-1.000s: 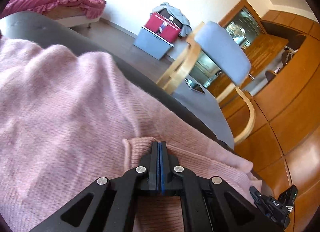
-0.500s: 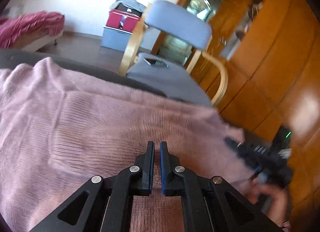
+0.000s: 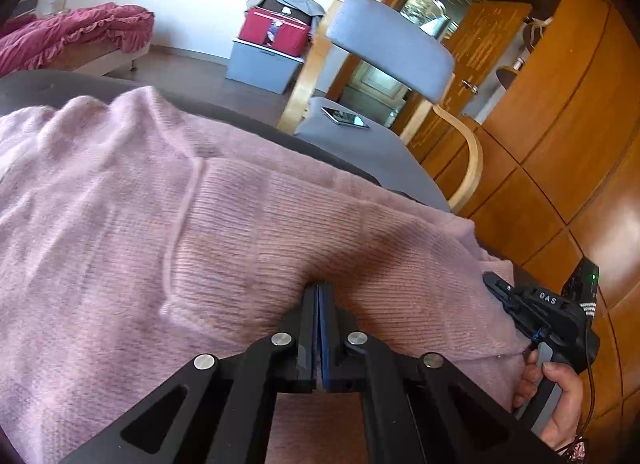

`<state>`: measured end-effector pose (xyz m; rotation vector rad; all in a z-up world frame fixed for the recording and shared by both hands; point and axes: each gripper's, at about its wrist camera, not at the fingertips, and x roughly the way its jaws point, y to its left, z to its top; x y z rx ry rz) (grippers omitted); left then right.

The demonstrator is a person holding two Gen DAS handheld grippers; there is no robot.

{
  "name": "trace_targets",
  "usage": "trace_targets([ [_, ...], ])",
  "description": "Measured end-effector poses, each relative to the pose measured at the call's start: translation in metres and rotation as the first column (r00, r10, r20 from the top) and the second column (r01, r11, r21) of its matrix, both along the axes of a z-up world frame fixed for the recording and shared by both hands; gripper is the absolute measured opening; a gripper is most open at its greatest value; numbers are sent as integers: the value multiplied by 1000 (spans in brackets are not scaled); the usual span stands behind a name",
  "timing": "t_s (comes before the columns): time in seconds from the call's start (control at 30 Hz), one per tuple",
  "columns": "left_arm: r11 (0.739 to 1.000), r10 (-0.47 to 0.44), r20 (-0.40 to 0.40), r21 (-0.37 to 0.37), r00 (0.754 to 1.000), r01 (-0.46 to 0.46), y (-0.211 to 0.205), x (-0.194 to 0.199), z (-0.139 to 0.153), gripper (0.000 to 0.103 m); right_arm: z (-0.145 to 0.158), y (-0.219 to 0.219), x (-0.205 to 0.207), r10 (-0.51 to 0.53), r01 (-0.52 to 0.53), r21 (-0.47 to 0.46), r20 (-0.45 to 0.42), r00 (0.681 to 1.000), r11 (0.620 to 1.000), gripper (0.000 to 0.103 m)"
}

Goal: Fold clothes

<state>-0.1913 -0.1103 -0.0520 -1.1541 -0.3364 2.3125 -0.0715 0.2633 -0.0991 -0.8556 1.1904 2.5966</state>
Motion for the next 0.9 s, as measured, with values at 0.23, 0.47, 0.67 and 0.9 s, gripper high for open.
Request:
trace_targets([
  [0.23,975,223,22,-28,975,-222,-48,-12,-4,1,0,1,-1,0,0,-1,0,1000,1000,1],
  [0.47,985,167,-54,-42,985,-169,-16,-2,23,2,0,0,-1,-3,3,6,6,1000,1000,1],
  [0.67,967,25,-160,-245,987,-65,40,-7,19,5,16,-1,12,14,-13,9,-34,999,1000,4],
  [0.9,998,57,-25,-26,998,-58,-2,-26,1,5,39,22,46,-88,97,77,-108,990,992,5],
])
